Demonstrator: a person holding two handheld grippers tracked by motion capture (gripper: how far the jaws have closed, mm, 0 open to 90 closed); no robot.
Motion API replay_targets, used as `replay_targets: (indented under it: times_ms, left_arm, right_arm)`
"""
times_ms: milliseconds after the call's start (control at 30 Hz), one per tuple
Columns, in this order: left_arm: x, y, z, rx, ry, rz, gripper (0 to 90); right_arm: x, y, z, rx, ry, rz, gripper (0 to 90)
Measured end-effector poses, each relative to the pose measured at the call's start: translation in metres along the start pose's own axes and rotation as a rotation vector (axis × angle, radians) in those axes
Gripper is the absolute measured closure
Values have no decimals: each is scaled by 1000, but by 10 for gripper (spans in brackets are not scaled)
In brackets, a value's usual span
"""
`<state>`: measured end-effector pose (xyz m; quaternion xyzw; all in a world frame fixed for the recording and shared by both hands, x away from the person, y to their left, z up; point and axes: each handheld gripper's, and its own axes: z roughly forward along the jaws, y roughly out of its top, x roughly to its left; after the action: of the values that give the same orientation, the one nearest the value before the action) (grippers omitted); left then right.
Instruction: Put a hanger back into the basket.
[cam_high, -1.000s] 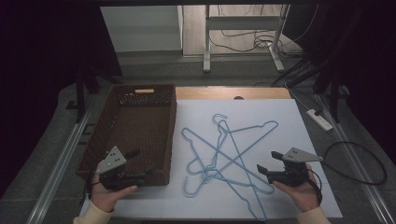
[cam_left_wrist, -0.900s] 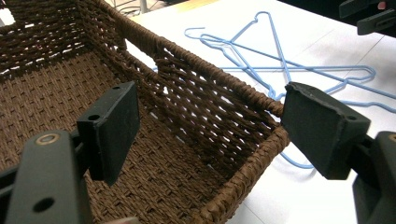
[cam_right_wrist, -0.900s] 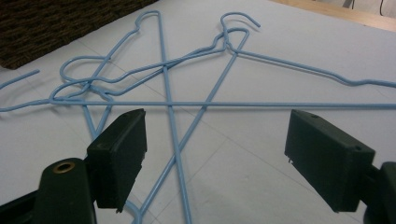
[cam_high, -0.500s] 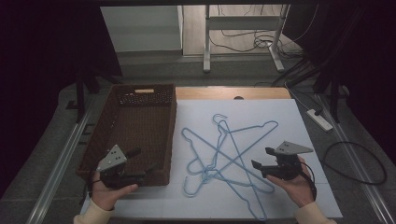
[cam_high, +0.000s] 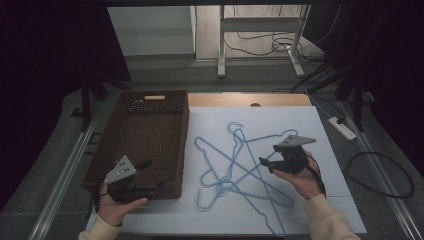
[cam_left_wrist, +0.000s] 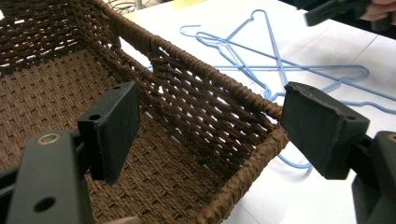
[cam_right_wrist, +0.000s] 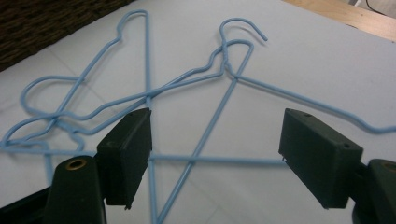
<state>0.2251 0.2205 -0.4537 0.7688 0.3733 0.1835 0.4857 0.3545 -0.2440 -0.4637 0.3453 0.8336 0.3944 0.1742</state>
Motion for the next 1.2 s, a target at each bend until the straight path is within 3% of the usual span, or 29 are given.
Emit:
replay_targets:
  times_ms: [300, 567, 800, 1200]
  left_arm:
    - [0, 2, 2, -1, -13, 5, 207]
    - [2, 2, 7, 12, -19, 8, 208]
    - [2, 2, 9, 15, -22, 7, 208]
    - [1, 2, 10, 19, -25, 14, 208]
  right_arm:
    - [-6, 25, 35, 38, 13, 9, 271]
    - [-10, 53, 69, 99, 35, -20, 315]
    - [-12, 65, 98, 164, 60, -45, 377]
    - [-22, 76, 138, 246, 41, -42, 492]
